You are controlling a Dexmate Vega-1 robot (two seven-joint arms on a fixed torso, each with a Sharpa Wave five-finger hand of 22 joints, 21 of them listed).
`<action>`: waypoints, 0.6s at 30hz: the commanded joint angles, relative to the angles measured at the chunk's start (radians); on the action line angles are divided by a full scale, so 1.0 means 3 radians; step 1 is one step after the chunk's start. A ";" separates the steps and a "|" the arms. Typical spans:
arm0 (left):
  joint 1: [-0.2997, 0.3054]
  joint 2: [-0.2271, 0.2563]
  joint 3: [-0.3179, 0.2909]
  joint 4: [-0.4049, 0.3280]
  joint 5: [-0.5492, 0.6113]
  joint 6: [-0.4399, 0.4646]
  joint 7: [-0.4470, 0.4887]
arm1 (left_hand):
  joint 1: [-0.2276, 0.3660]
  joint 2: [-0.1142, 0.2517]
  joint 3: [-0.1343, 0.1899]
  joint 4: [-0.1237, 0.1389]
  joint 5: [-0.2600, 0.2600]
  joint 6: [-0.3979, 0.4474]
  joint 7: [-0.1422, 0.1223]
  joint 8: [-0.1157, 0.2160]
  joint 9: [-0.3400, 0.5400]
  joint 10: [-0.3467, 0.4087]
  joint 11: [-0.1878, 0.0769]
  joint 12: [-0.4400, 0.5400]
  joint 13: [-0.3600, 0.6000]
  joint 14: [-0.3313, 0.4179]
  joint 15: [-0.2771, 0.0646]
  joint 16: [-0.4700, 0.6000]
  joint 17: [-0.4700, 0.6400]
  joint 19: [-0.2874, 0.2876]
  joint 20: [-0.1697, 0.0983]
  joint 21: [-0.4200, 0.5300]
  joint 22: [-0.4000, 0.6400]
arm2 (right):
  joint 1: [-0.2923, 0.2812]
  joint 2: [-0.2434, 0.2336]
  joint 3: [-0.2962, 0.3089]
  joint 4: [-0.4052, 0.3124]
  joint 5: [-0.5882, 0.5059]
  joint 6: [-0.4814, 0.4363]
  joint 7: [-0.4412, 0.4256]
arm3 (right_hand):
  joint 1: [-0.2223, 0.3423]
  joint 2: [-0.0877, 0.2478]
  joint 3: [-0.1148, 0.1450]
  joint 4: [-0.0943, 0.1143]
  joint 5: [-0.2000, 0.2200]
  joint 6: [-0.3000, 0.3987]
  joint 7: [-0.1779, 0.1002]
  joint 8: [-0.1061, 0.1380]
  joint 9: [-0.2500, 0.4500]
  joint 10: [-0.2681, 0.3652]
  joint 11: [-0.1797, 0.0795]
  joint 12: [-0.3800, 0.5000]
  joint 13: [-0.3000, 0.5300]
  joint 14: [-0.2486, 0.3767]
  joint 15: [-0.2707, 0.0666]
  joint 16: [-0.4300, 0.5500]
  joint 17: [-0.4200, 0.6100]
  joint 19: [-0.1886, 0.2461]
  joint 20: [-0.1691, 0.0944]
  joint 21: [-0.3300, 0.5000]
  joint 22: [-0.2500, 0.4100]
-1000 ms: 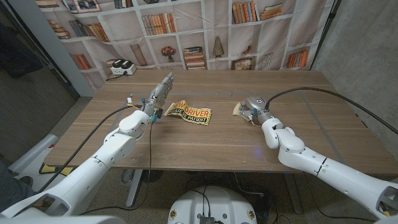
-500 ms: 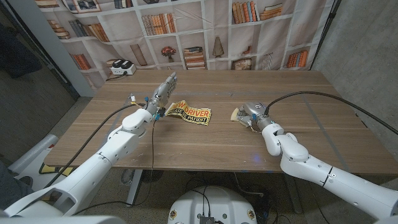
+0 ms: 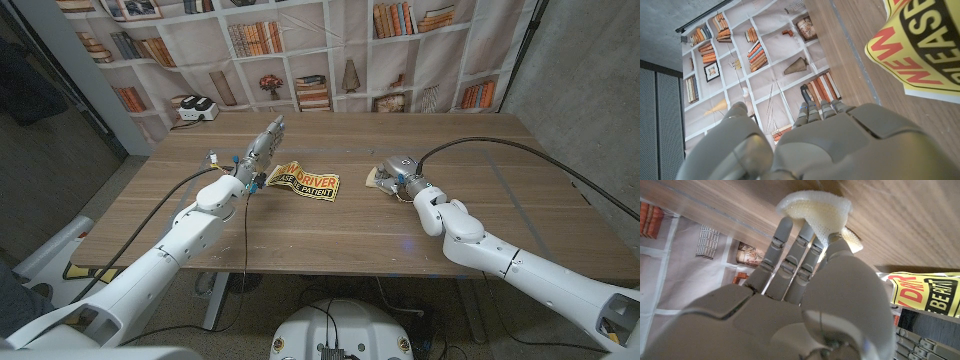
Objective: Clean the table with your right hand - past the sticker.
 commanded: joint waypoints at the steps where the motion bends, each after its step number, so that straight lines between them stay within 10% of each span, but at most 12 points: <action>1: 0.0086 0.0054 -0.0048 -0.0127 0.0017 0.0037 0.0101 | 0.0012 0.0004 -0.0010 0.0005 -0.0002 0.0010 -0.0003 -0.0020 0.0011 -0.0019 0.0018 -0.0002 0.0013 -0.0012 0.0007 0.0005 0.0007 -0.0037 -0.0089 -0.0011 0.0016 | 0.0416 0.0201 -0.0083 0.0536 -0.0017 0.0076 -0.0049 | 0.0012 0.0036 0.0005 0.0026 0.0012 -0.0005 0.0009 0.0009 0.0013 -0.0008 -0.0007 0.0015 0.0013 0.0025 -0.0108 0.0012 0.0009 0.0021 -0.0471 -0.0011 0.0013; 10: 0.0106 0.0058 -0.0059 -0.0145 0.0014 0.0044 0.0125 | 0.0014 0.0007 -0.0015 0.0006 -0.0004 0.0018 -0.0001 -0.0017 0.0011 -0.0018 0.0021 -0.0002 0.0013 -0.0014 0.0004 0.0005 0.0007 -0.0044 -0.0085 -0.0011 0.0016 | 0.0443 0.0154 -0.0047 0.0614 0.0095 -0.0060 -0.0086 | 0.0013 0.0034 0.0005 0.0027 0.0009 -0.0005 0.0006 0.0017 0.0027 -0.0008 -0.0006 0.0019 0.0021 0.0021 -0.0108 0.0012 0.0015 0.0009 -0.0467 -0.0024 0.0009; 18: 0.0061 0.0009 -0.0036 -0.0058 0.0009 0.0011 0.0089 | 0.0017 0.0011 -0.0020 0.0007 -0.0006 0.0017 -0.0002 -0.0018 0.0011 -0.0016 0.0019 -0.0001 0.0013 -0.0014 0.0003 0.0005 0.0007 -0.0046 -0.0084 -0.0008 0.0016 | 0.0183 -0.0083 -0.0026 0.0163 0.0177 -0.0113 0.0026 | 0.0011 0.0034 0.0003 0.0030 0.0007 0.0004 0.0012 0.0027 0.0039 -0.0023 -0.0003 0.0017 0.0029 0.0006 -0.0106 0.0006 0.0017 0.0005 -0.0468 -0.0027 0.0011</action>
